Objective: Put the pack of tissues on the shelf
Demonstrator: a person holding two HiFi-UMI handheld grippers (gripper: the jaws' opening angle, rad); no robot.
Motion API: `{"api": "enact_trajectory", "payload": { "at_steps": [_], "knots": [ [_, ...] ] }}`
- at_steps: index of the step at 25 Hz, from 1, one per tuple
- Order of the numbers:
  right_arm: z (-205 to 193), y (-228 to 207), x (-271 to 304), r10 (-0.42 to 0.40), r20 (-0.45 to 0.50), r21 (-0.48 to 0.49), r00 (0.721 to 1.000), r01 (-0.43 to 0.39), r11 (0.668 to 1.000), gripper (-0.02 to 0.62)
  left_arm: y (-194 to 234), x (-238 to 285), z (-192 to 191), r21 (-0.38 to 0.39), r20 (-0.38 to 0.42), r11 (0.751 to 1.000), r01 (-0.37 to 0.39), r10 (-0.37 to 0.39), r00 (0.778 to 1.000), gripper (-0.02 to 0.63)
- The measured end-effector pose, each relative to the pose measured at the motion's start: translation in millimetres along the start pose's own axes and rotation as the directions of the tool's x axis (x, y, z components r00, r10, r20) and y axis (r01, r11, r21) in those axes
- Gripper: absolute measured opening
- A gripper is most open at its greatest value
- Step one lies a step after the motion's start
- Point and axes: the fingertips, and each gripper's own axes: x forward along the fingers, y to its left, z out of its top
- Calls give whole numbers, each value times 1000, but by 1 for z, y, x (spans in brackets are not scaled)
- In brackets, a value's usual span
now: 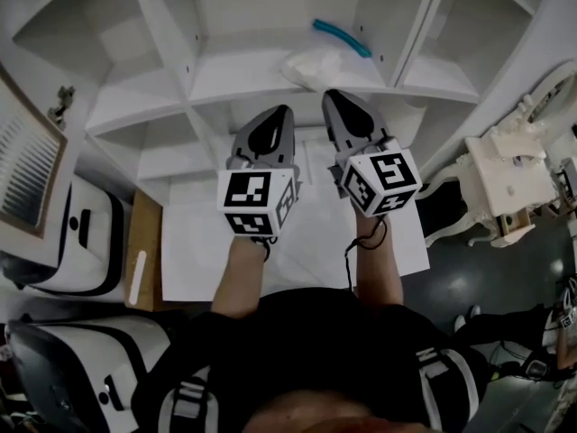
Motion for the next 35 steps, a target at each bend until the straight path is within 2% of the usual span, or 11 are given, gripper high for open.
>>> {"api": "enact_trajectory", "payload": {
  "at_steps": [16, 24, 28, 35],
  "knots": [
    [-34, 29, -44, 8, -68, 58, 998, -4, 998, 20, -21, -37, -34, -35, -78, 999, 5, -8, 997, 11],
    [-59, 55, -67, 26, -116, 89, 993, -16, 996, 20, -22, -71, -61, -26, -129, 999, -38, 35, 991, 11],
    [-80, 65, -86, 23, -150, 116, 988, -5, 993, 20, -21, -89, -93, 1, -208, 997, -76, 74, 975, 11],
    [-110, 85, -125, 32, -204, 118, 978, -8, 993, 20, -32, -128, -125, -22, -224, 993, -114, 107, 969, 11]
  ]
}}
